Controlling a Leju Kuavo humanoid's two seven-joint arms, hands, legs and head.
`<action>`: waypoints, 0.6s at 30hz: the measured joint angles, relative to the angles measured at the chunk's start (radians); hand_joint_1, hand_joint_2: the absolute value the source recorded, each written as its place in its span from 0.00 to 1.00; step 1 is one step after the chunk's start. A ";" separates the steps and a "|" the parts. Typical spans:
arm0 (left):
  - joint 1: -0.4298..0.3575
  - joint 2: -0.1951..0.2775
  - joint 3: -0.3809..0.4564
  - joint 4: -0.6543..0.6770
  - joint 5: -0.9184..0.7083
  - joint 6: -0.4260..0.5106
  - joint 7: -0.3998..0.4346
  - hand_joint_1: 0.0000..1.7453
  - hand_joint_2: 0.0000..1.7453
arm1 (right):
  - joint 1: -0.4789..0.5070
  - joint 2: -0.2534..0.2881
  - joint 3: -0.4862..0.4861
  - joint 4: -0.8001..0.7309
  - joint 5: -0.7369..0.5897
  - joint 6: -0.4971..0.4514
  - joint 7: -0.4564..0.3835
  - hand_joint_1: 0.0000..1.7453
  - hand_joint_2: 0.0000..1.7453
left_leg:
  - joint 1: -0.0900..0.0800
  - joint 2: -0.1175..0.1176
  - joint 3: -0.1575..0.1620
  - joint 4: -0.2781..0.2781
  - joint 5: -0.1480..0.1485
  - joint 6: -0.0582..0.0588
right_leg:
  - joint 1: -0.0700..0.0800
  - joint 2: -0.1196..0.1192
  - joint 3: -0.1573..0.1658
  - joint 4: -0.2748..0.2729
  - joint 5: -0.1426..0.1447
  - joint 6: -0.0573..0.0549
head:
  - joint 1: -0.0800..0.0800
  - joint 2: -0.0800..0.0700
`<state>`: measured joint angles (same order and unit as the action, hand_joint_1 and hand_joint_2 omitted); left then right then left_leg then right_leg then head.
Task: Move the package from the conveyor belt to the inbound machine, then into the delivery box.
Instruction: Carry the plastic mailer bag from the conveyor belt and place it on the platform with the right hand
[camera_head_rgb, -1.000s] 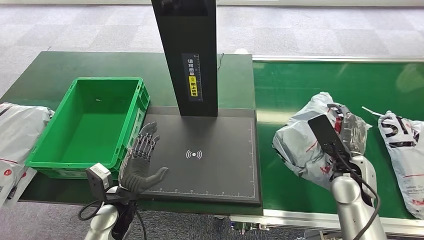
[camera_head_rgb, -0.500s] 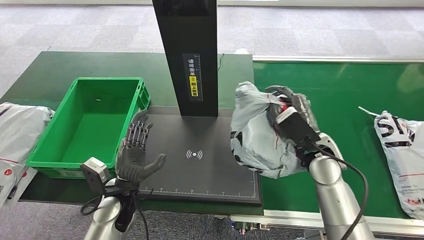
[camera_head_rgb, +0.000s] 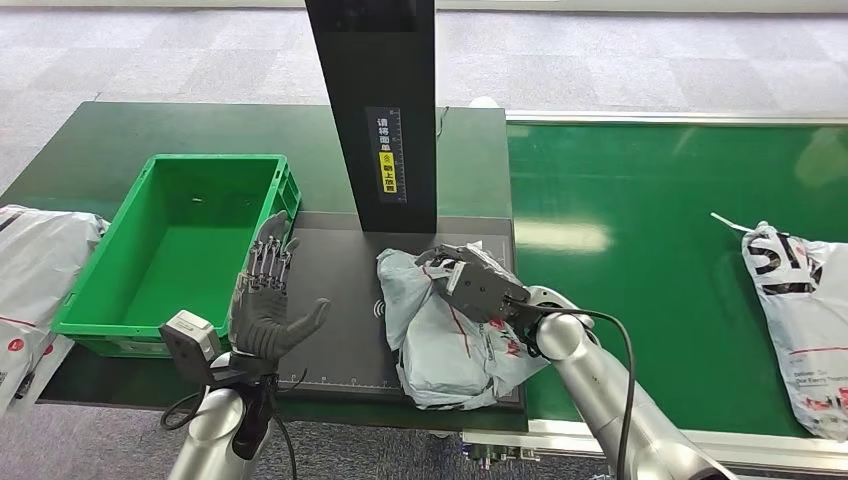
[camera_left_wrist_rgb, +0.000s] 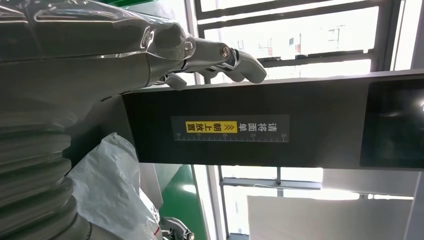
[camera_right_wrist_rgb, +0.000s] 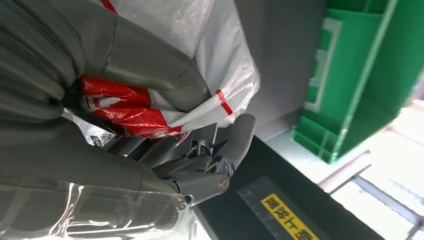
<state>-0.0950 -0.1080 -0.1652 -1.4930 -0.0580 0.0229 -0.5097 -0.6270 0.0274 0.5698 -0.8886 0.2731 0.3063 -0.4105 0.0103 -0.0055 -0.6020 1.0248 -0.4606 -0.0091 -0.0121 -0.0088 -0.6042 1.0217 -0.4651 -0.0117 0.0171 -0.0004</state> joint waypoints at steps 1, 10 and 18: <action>0.000 0.000 -0.001 0.001 0.002 0.000 0.000 0.00 1.00 | 0.000 0.000 0.002 0.004 -0.013 -0.006 -0.026 0.24 1.00 | 0.000 0.000 0.000 0.000 0.000 0.000 | 0.000 0.000 0.000 0.000 0.000 0.000 | 0.000 0.000; -0.004 0.002 -0.002 0.010 0.028 0.016 -0.002 0.00 1.00 | 0.022 -0.013 -0.039 -0.049 -0.128 -0.072 -0.165 0.00 1.00 | 0.000 0.001 0.001 0.001 0.000 0.000 | 0.000 0.001 0.000 0.000 0.000 0.000 | 0.000 0.000; -0.012 0.004 -0.011 0.025 0.014 0.001 0.006 0.00 1.00 | 0.078 -0.045 -0.151 -0.164 -0.219 -0.062 -0.200 0.00 1.00 | 0.000 0.001 0.001 0.001 0.000 0.000 | 0.000 0.001 0.000 0.000 0.000 0.000 | 0.000 0.000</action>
<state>-0.1069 -0.1039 -0.1764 -1.4676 -0.0443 0.0241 -0.5040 -0.5486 -0.0177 0.4189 -1.0524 0.0537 0.2448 -0.6101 0.0102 -0.0042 -0.6012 1.0255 -0.4607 -0.0090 -0.0122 -0.0076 -0.6044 1.0214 -0.4649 -0.0118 0.0171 -0.0004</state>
